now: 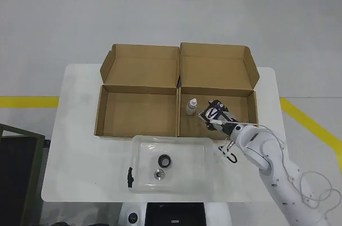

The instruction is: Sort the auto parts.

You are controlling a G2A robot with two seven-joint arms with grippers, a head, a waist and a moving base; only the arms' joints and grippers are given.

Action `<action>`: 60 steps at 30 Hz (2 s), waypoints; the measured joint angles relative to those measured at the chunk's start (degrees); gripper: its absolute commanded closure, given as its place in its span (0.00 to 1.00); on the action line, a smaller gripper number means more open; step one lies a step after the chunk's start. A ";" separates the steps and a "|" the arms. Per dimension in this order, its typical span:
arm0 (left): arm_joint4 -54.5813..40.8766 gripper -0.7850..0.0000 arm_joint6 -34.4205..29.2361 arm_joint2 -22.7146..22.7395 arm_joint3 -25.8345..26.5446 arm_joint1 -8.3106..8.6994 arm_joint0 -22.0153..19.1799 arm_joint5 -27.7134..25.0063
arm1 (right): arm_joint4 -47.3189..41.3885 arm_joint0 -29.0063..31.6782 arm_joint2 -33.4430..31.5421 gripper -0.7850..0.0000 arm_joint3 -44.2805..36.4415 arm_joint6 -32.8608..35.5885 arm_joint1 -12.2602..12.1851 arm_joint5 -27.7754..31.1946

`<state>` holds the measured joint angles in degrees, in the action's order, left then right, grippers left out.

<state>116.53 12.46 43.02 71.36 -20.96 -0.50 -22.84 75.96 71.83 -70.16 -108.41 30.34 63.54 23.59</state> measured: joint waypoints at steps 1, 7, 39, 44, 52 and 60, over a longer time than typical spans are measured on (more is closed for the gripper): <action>0.00 0.00 0.00 0.00 0.00 0.00 0.00 0.00 | 0.18 0.95 -0.51 0.50 -1.71 -0.25 -0.15 0.70; 0.00 0.00 0.00 0.00 0.00 0.00 0.00 0.00 | -0.82 4.34 -0.63 0.45 -7.96 -2.90 -0.59 6.07; 0.00 0.00 0.00 0.00 0.00 0.00 0.00 0.00 | 14.22 7.85 15.37 0.41 -9.95 -6.60 -0.18 13.13; 0.00 0.00 0.00 0.00 0.00 0.00 0.00 0.00 | 14.24 7.01 16.72 0.42 -7.75 -6.69 0.10 12.91; 0.00 0.00 0.00 0.00 0.00 0.00 0.00 0.00 | 13.61 5.71 18.46 0.44 -4.86 -6.56 0.55 12.67; 0.00 0.00 0.00 0.00 0.00 0.00 0.00 0.00 | 12.31 2.91 20.58 0.50 -0.57 -6.58 1.41 11.74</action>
<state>116.53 12.46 43.02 71.36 -20.96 -0.50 -22.84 88.27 74.74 -49.58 -108.98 23.76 64.95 35.33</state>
